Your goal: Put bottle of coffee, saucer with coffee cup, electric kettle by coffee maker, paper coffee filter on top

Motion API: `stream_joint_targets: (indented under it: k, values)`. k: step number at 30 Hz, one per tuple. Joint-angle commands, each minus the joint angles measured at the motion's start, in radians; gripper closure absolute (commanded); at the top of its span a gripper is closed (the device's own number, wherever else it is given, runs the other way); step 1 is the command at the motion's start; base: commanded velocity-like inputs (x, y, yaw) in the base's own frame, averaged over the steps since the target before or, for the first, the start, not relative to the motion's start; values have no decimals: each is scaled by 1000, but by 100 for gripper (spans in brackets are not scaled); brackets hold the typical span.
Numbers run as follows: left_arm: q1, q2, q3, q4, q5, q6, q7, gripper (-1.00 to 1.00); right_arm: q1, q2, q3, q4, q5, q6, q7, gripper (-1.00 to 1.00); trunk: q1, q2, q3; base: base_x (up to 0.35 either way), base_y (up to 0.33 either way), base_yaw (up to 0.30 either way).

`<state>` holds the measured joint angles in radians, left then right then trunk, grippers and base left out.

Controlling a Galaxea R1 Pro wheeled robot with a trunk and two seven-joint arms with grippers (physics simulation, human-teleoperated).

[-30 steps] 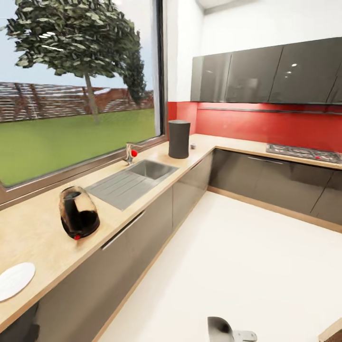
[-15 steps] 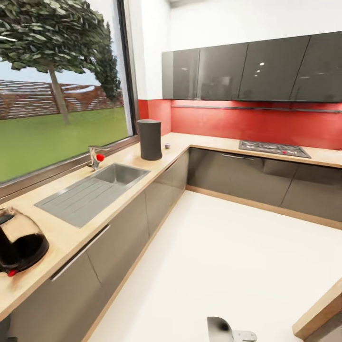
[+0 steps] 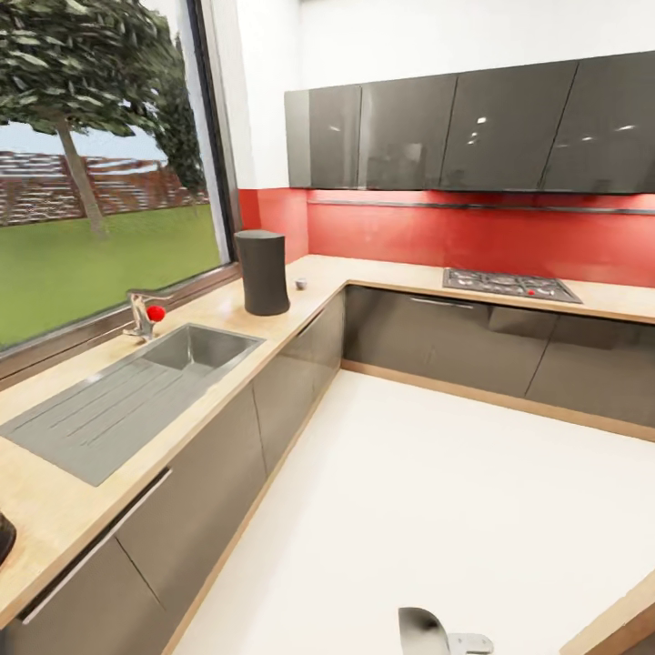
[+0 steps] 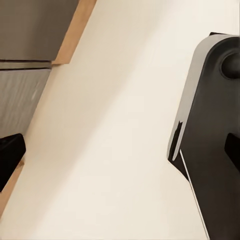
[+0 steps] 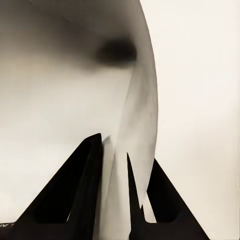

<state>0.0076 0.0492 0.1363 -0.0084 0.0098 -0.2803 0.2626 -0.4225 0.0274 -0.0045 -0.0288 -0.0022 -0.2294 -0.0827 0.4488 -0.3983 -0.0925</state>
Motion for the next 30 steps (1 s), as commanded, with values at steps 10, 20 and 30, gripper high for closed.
stream_joint_targets:
  k: [10, 20, 30]
  values:
    - [0, 0, 3, -1, 1, -1, 0, -100, -1, 0, 0, 2, -4, -4, -2, 100, 1, -2, -2, 328, -121, 0]
    - [0, 0, 3, -1, 1, 1, 0, -100, -1, 5, 0, 1, -5, -4, -5, 100, 1, -2, -2, 295, -198, -22]
    - [0, 1, 2, -1, 1, 0, 0, -100, -1, 5, 0, 1, -7, -4, -5, 100, 1, -2, -2, 299, -180, -236]
